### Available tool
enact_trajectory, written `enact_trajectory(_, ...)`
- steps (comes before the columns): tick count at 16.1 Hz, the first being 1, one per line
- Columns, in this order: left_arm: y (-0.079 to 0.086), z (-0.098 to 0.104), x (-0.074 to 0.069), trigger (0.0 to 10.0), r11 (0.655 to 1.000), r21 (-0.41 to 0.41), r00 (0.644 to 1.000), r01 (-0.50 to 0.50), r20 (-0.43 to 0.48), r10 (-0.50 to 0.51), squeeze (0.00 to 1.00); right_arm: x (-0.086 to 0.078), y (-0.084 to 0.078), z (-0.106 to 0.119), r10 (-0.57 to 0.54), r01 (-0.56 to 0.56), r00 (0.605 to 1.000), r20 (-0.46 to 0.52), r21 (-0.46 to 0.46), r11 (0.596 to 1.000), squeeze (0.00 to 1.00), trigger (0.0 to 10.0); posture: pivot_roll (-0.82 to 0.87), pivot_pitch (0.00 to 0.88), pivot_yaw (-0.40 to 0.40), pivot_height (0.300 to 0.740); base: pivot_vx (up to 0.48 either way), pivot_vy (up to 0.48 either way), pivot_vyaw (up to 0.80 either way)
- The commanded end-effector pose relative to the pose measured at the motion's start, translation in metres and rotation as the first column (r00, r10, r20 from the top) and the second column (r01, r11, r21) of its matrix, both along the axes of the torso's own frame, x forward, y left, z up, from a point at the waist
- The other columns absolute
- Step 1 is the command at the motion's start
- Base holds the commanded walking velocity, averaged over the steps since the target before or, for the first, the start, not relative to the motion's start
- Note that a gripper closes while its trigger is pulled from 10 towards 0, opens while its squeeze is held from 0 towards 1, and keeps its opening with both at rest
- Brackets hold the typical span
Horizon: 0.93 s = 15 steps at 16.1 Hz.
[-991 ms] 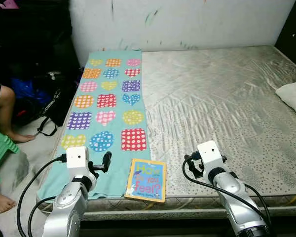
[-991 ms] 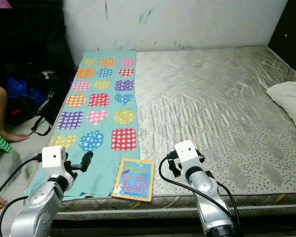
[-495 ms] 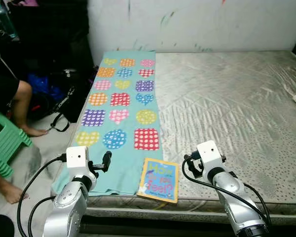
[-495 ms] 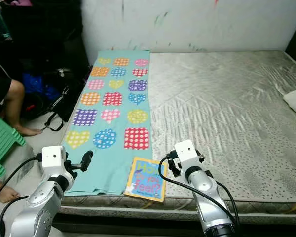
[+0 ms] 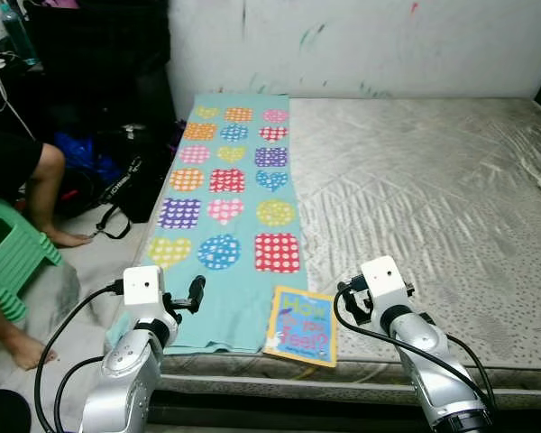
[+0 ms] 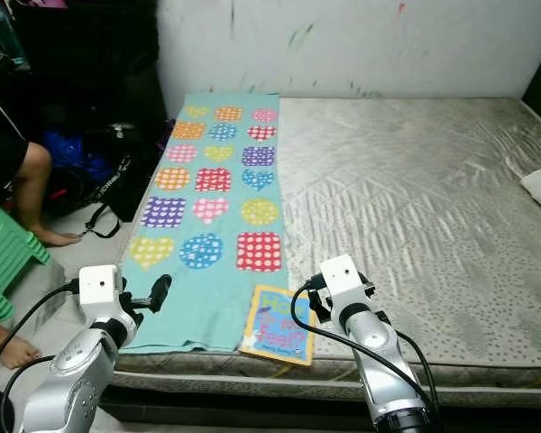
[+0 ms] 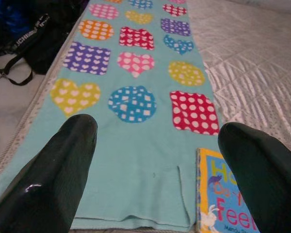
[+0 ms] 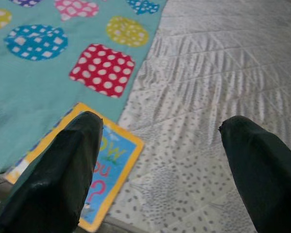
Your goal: Clean up the room
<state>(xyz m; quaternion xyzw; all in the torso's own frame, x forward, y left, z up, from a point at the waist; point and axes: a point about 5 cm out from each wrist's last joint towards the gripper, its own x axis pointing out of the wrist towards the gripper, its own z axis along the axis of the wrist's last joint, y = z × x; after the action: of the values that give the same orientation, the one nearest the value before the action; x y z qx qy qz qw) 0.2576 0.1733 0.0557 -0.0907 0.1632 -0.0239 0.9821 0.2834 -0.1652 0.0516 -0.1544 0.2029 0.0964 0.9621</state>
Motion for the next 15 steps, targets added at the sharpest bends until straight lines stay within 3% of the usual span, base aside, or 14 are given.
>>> enact_trajectory(1,0.004,-0.0006,0.0007,10.0,1.0,0.009,1.0,-0.015,-0.007,0.015,0.0,0.0035,0.002,0.0034,0.006,-0.007,1.0,0.012,0.007,1.0,0.0,10.0,-0.1,0.0,0.045,0.74,0.0,0.48,0.0)
enact_trajectory(5,0.0042,-0.0009,0.0005,10.0,1.0,0.012,1.0,-0.017,-0.006,0.017,0.0,0.0029,0.0017,0.0032,0.005,-0.005,1.0,0.011,0.006,1.0,0.0,10.0,-0.1,0.0,0.044,0.74,0.0,0.48,0.0)
enact_trajectory(15,0.0035,-0.0007,-0.0017,10.0,1.0,0.011,1.0,-0.014,-0.003,0.014,0.0,0.0027,0.0018,0.0056,-0.005,0.004,1.0,0.027,0.018,1.0,0.0,10.0,-0.1,0.0,0.044,0.74,0.0,0.0,0.0)
